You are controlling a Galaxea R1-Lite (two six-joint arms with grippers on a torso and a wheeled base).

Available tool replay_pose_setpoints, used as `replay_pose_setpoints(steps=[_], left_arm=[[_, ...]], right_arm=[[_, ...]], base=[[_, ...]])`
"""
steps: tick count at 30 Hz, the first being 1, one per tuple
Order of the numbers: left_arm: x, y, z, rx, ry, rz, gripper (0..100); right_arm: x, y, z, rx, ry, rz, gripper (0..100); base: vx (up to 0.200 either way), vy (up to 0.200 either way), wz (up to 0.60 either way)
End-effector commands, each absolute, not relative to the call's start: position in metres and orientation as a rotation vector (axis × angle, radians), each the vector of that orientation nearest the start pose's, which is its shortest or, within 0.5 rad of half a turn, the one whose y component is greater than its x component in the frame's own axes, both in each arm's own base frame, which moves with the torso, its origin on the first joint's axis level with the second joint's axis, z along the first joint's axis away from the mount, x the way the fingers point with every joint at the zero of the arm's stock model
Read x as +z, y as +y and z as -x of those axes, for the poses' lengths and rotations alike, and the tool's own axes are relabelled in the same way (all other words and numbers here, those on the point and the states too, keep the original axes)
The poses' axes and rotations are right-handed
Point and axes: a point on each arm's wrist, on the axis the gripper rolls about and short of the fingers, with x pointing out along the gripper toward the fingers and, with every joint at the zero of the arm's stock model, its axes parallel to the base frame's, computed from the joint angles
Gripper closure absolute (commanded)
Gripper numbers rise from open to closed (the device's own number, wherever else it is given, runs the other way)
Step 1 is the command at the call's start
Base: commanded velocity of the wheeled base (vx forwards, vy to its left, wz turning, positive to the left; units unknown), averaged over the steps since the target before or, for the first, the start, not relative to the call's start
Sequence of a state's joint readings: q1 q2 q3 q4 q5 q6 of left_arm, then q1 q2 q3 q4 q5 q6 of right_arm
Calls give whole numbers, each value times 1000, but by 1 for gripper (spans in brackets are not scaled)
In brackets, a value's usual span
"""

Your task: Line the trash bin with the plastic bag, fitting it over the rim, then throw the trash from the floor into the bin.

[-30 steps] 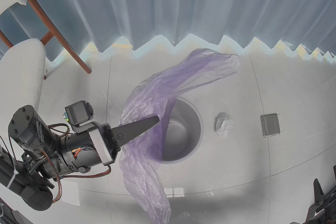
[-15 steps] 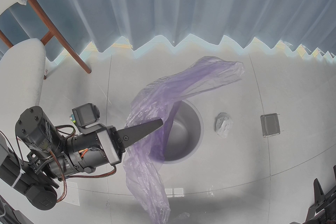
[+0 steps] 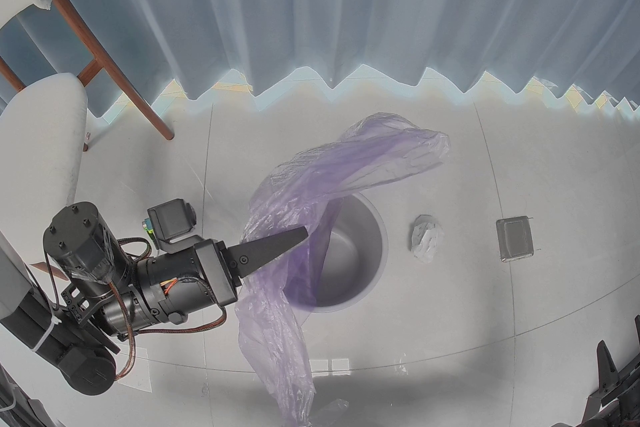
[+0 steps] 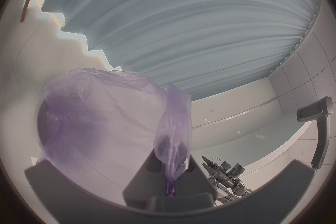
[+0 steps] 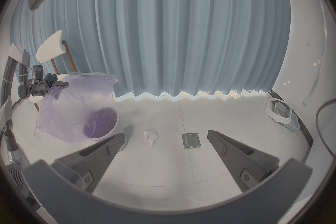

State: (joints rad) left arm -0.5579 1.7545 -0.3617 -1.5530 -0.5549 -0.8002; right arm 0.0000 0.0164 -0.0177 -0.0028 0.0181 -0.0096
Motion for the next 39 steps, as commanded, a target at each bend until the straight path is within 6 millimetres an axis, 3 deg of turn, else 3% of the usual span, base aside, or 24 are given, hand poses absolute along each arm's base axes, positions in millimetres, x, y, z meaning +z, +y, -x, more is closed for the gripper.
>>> replay_pose_setpoints(steps=[1, 7, 8, 9, 13, 19, 21, 25, 30, 34, 39], left_arm=[[152, -146, -212, -1114, 285, 713, 100], [152, -146, -211, -1113, 284, 714, 100], [152, -146, -212, -1114, 286, 713, 100], [152, -146, -211, -1113, 288, 714, 100], [151, -147, -210, -1117, 290, 712, 100], [152, -145, -211, -1111, 284, 712, 100], [152, -145, -210, -1113, 284, 711, 100], [155, -144, -209, -1115, 273, 710, 100], [151, -143, -209, -1111, 256, 661, 100], [152, -142, -207, -1112, 247, 646, 100], [156, -137, -198, -1120, 234, 645, 100]], right_arm=[[76, 1, 23, 28, -5, 20, 0], [83, 1, 24, 31, -66, 24, 0], [104, 1, 25, 26, -223, 28, 0], [109, 1, 23, 24, -250, 30, 0], [110, 1, 16, 45, -177, 16, 0], [137, -1, 12, 190, -98, -127, 0], [166, 0, 6, 244, -26, -280, 0], [203, 5, -2, 406, 11, -367, 0], [220, 10, -1, 714, 52, -357, 0], [236, 19, -31, 756, 142, -302, 0], [248, 28, -50, 847, 188, -267, 0]], base=[[0, 0, 0], [0, 0, 0], [0, 0, 0], [0, 0, 0], [0, 0, 0], [0, 0, 0], [0, 0, 0], [0, 0, 0], [0, 0, 0], [0, 0, 0], [0, 0, 0]])
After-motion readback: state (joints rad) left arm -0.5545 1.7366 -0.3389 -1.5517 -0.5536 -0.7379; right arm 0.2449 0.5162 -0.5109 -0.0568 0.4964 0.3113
